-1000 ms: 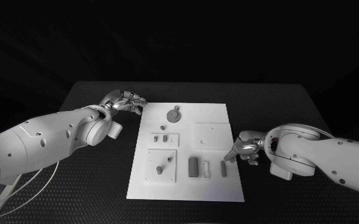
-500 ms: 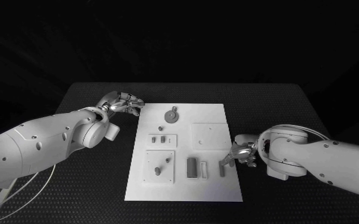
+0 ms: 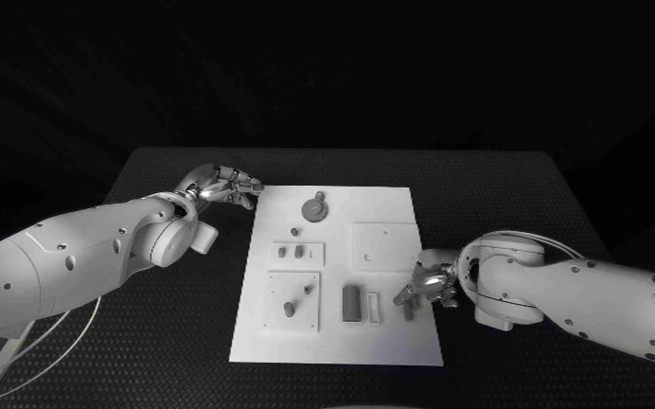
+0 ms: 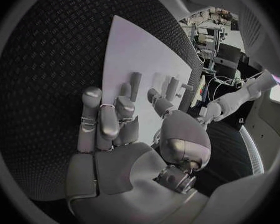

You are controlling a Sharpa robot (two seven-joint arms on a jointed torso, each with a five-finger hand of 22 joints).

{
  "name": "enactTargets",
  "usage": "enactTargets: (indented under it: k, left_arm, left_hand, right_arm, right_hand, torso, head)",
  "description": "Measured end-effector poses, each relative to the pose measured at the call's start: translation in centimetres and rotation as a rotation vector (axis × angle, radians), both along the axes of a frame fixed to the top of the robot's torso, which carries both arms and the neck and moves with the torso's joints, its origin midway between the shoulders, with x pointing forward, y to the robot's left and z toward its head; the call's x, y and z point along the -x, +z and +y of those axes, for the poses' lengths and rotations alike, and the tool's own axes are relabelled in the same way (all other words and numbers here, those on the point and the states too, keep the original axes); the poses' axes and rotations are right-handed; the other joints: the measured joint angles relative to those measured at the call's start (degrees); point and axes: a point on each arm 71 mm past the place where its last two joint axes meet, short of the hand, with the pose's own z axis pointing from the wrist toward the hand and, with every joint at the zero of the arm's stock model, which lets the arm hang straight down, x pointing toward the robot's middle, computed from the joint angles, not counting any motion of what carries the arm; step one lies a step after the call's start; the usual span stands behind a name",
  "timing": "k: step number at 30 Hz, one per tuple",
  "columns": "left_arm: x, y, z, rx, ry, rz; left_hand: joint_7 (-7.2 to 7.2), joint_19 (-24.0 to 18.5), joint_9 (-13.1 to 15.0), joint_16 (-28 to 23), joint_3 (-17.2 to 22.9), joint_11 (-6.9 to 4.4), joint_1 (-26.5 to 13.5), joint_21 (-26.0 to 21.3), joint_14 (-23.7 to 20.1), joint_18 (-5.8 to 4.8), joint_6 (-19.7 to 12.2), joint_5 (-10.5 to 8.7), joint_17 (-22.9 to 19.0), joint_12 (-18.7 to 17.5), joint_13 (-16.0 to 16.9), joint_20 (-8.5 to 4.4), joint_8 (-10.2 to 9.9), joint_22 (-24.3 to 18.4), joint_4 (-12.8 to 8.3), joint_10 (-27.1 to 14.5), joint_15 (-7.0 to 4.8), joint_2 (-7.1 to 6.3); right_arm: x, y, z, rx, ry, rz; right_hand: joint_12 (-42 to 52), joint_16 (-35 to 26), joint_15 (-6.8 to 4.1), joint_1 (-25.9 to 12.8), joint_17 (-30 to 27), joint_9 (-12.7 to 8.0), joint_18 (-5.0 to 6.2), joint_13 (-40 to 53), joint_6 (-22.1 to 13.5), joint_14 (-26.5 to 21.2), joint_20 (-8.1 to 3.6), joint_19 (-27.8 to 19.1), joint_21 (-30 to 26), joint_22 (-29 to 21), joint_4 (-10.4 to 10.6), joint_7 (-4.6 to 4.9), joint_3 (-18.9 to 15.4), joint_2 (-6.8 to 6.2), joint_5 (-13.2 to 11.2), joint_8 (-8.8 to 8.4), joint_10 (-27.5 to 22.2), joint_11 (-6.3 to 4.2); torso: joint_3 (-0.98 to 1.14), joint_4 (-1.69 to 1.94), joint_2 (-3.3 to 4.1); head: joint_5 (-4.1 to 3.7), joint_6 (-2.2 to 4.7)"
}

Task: Assemble the parts on the task board

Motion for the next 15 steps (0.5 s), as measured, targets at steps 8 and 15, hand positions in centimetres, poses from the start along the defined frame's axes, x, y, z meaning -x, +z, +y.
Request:
enactTargets:
  k: [8,15]
  left_arm:
    - [0.0,0.0,-0.1,0.001,-0.005,0.006]
    - [0.1,-0.1,-0.1,0.002,-0.009,0.009]
  left_hand:
    - [0.00,0.00,0.00,0.00,0.00,-0.01,-0.27,0.00,-0.19,0.00,0.00,0.00,0.06,0.00,0.00,0.00,0.00,0.00,0.00,-0.01,0.19,0.27]
    - [0.00,0.00,0.01,0.00,0.00,-0.02,-0.28,0.00,-0.19,0.00,0.00,0.00,0.05,0.00,0.00,0.00,0.00,0.01,0.00,-0.02,0.19,0.28]
  right_arm:
    - [-0.2,-0.2,0.6,0.022,0.022,-0.020]
    - [-0.2,-0.4,1.4,0.069,0.074,-0.073]
  right_hand:
    - [-0.27,0.00,0.01,1.88,-0.21,0.06,0.01,-0.10,0.14,0.00,-0.22,-0.22,0.00,0.00,-1.94,-0.34,0.33,1.88,0.00,2.41,-0.04,0.03]
    - [-0.27,0.00,0.05,6.69,-0.75,0.22,0.00,-0.17,0.53,-0.02,-0.21,-0.23,0.00,0.05,-5.24,-0.65,0.48,2.15,0.00,10.06,-0.06,0.03]
  torso:
    - [0.02,-0.07,-0.01]
    - [0.04,-0.08,-0.01]
  head:
    - [0.20,-0.21]
    - [0.31,-0.47]
